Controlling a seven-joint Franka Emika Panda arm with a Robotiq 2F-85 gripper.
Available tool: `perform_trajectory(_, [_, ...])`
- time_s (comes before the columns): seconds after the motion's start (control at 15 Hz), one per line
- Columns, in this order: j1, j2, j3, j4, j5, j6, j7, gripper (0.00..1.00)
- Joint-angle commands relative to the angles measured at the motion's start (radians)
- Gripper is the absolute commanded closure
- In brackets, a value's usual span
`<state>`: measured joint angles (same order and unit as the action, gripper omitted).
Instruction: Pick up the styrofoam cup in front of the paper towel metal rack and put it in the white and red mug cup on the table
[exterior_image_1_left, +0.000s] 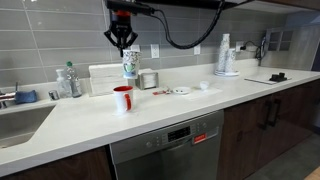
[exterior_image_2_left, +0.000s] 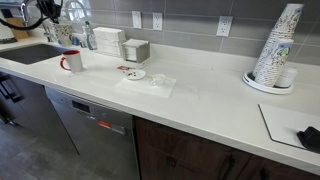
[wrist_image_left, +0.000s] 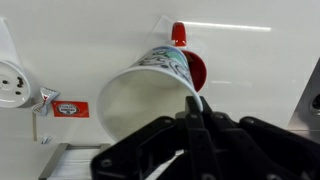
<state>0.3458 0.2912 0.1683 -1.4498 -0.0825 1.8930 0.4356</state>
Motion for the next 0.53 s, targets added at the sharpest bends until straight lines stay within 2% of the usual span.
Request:
perform_trajectory(0.0, [-0.003, 0.004, 0.002, 0.006, -0.001, -0.005, 0.001, 0.96])
perform_trajectory(0.13, [-0.004, 0.005, 0.002, 0.007, -0.001, -0.005, 0.001, 0.99])
perform_trajectory(0.47, [0.009, 0.051, 0.007, 0.054, -0.009, -0.017, -0.010, 0.99])
